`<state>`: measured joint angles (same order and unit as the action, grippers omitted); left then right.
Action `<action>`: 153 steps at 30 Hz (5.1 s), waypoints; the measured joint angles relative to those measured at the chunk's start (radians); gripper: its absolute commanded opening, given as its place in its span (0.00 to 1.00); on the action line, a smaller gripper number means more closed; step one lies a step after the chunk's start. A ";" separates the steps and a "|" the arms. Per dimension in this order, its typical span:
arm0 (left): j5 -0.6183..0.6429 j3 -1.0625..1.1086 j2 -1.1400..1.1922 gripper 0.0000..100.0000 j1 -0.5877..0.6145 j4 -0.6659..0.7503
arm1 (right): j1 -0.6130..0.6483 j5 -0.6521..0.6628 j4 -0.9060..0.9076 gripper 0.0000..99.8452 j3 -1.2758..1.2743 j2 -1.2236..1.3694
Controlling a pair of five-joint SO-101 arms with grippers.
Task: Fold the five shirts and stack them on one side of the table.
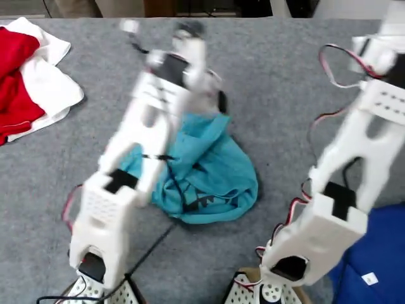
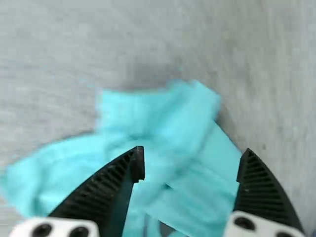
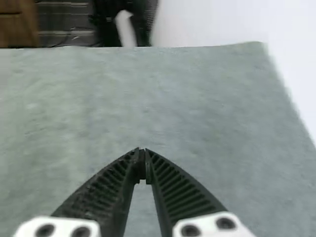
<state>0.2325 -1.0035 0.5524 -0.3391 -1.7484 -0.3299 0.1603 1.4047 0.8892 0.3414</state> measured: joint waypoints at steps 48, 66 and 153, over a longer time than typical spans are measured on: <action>-0.422 1.332 -1.224 0.13 1.083 -0.002 | 0.594 -0.973 0.327 0.11 0.272 0.618; -0.423 1.346 -1.227 0.12 1.089 -0.002 | 0.589 -1.019 0.342 0.12 0.273 0.697; -0.423 1.401 -1.227 0.13 1.089 -0.002 | 0.681 -0.738 0.261 0.19 -0.219 0.305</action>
<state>-0.1910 0.3974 -0.6751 0.7503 -1.7499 0.3514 -0.5777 1.6655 0.6697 0.6467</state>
